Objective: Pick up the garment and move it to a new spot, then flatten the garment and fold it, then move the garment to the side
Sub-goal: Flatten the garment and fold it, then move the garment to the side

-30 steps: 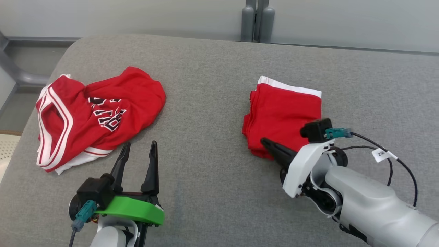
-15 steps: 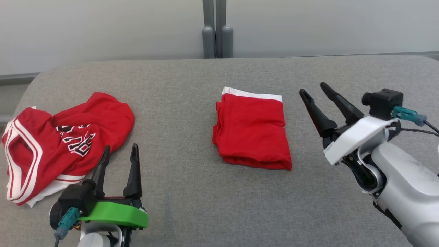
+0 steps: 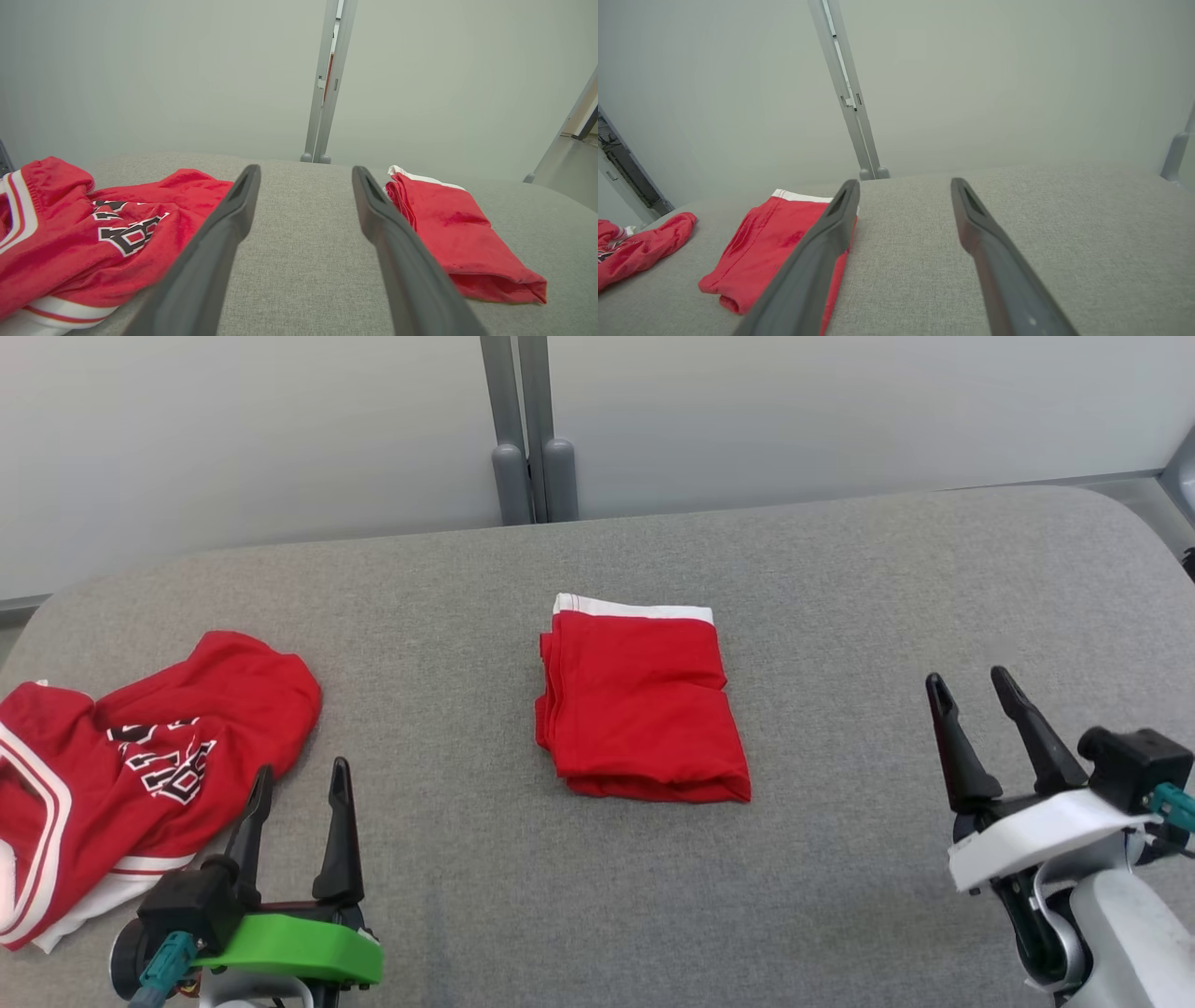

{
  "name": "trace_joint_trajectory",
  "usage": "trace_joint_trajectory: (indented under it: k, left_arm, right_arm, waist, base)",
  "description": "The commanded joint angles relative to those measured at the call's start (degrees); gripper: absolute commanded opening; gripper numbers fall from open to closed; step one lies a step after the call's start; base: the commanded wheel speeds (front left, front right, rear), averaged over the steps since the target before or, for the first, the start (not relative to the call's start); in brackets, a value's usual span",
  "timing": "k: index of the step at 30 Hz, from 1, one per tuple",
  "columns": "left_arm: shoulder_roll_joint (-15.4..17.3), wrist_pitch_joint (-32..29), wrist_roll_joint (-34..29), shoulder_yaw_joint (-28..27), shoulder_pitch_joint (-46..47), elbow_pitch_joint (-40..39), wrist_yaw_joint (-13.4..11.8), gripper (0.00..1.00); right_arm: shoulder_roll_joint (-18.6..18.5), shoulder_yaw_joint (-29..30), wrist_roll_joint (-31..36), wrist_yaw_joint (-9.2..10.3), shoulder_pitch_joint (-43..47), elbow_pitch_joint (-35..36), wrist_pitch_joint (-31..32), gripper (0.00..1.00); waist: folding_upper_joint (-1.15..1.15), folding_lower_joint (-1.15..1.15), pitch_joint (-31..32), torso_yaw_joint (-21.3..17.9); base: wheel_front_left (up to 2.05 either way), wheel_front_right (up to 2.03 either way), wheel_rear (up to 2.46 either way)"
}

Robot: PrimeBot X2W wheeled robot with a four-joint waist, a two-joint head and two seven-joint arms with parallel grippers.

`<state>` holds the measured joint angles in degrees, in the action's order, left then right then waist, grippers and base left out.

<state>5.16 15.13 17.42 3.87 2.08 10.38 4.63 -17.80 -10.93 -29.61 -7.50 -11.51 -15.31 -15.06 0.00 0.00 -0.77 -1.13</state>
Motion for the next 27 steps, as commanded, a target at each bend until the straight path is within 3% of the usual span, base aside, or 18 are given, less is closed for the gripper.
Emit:
trace_joint_trajectory:
  k: [1, 7, 16, 22, 27]
  left_arm:
    - [0.06, 0.02, -0.49, -0.25, -0.7, 0.09, 0.29, 1.0]
    - [-0.56, 0.01, -0.99, -0.46, -0.55, 0.39, 0.82, 1.0]
    - [-1.37, 0.01, -0.88, -0.4, 0.43, 0.37, 1.45, 1.0]
    - [-1.61, 0.02, -1.21, 1.0, 2.2, -0.12, 1.77, 1.0]
    - [-1.92, 0.02, -0.38, 2.24, 3.72, 0.22, 1.88, 1.0]
  right_arm:
    - [0.86, 1.05, 1.19, 0.02, 1.43, -0.09, -0.13, 1.0]
    - [3.16, 3.01, 3.8, 0.02, 3.29, -0.37, -0.14, 1.0]
    - [2.73, 2.24, 4.71, 0.01, 0.63, -3.12, 0.21, 1.0]
    - [2.26, -1.59, 3.18, 0.05, -7.08, -7.21, 6.69, 1.0]
    - [3.01, -3.48, 2.17, 0.03, -16.03, -13.09, 15.56, 1.0]
  waist:
    - [0.0, 0.0, -0.07, 0.15]
    - [0.0, 0.0, -0.3, 0.75]
    - [0.0, 0.0, -0.79, 1.94]
    - [0.0, 0.0, -2.93, 4.13]
    - [0.0, 0.0, -5.58, 7.55]
  base:
    - [0.0, 0.0, 0.0]
    - [0.0, 0.0, 0.0]
    - [0.0, 0.0, 0.0]
    - [0.0, 0.0, 0.0]
    - [0.0, 0.0, 0.0]
